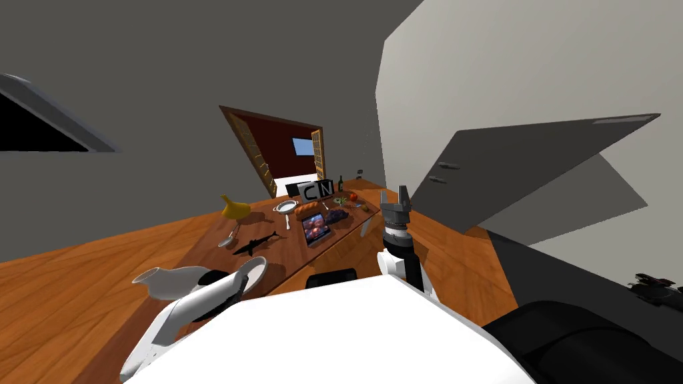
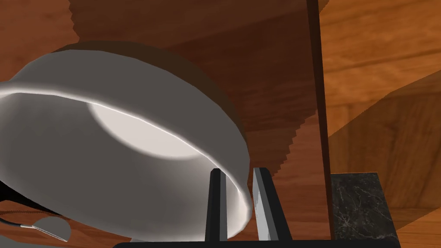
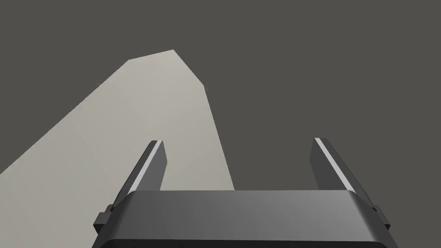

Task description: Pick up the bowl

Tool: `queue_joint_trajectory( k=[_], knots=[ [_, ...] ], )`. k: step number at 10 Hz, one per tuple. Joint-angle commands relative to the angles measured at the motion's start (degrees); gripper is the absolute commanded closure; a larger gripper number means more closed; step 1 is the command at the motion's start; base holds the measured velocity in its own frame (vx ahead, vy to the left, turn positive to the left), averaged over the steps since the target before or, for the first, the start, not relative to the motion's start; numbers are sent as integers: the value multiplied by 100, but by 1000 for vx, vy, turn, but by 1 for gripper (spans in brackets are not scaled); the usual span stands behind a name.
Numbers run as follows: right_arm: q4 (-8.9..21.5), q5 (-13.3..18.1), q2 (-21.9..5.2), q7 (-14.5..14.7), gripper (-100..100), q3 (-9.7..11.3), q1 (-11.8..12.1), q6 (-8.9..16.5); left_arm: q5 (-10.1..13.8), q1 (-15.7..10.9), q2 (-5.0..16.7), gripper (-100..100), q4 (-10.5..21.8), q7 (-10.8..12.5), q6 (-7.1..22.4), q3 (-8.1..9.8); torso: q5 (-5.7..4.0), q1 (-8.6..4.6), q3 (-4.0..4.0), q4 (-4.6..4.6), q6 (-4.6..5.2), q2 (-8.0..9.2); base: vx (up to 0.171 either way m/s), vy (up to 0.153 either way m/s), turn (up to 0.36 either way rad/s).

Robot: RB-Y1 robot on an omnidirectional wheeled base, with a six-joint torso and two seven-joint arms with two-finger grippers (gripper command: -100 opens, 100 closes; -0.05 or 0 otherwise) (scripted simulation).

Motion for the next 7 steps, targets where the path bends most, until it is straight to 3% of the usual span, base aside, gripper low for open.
queue_joint_trajectory(
  k=[1,4,5,6,7],
  knots=[
    [0,0,0,0,0,0,0,0,-83,-286,97,100,285,37,68,-286,0,0,0,0,0,0,-4,-1,370],
    [0,0,0,0,0,0,0,0,-169,-829,183,100,495,79,146,-810,38,19,-13,-21,-7,-5,-5,2,343],
    [0,0,0,0,0,0,0,0,-169,-829,183,100,495,79,146,-868,37,18,-12,-19,-2,-6,-1,-5,53],
    [0,0,0,0,0,1,-1,0,-256,-1051,269,100,704,120,224,-1096,39,17,-12,-20,1,-5,-3,2,292],
    [0,0,0,0,0,0,0,0,-256,-1201,269,100,704,120,224,-1245,36,22,-13,-21,-9,-6,-3,0,358]
  ],
)
